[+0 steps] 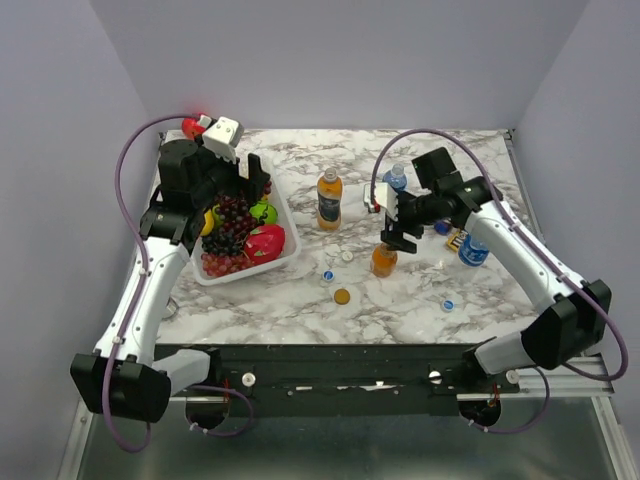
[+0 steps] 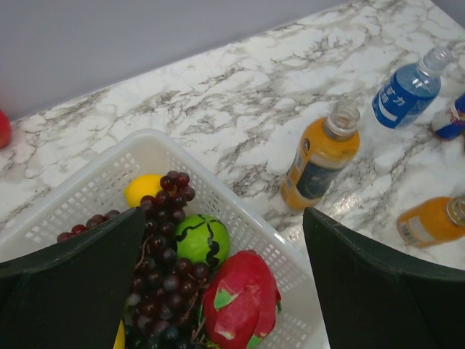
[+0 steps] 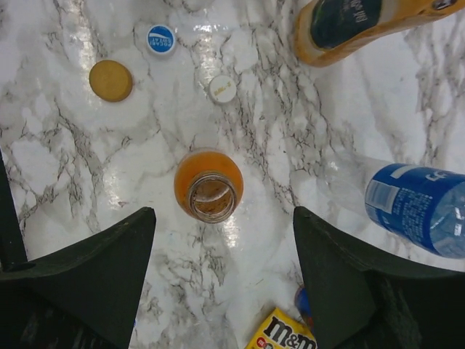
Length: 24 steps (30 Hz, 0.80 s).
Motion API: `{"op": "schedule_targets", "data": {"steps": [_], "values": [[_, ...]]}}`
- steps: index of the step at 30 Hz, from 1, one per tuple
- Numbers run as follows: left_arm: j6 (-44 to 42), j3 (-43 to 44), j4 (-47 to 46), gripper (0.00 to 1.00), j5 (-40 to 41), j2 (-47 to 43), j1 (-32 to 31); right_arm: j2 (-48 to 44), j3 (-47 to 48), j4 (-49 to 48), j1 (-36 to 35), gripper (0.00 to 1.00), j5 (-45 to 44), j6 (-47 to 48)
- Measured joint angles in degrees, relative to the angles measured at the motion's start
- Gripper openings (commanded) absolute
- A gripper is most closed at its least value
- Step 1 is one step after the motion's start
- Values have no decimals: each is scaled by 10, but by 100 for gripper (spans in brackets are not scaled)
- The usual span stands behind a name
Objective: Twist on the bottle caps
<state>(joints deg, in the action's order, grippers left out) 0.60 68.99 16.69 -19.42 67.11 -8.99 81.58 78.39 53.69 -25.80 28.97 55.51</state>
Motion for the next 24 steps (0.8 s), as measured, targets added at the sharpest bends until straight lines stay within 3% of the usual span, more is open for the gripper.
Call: {"op": "schedule_targets", "data": {"steps": [15,24], "values": [[-43,-60,41,99,-38,-44,-6,93,-3,-7,-12,87,-52,-10],[-44,-60,41,99,-43,-35,-6,114,-16,-18,-14,77,-58,-21]]}}
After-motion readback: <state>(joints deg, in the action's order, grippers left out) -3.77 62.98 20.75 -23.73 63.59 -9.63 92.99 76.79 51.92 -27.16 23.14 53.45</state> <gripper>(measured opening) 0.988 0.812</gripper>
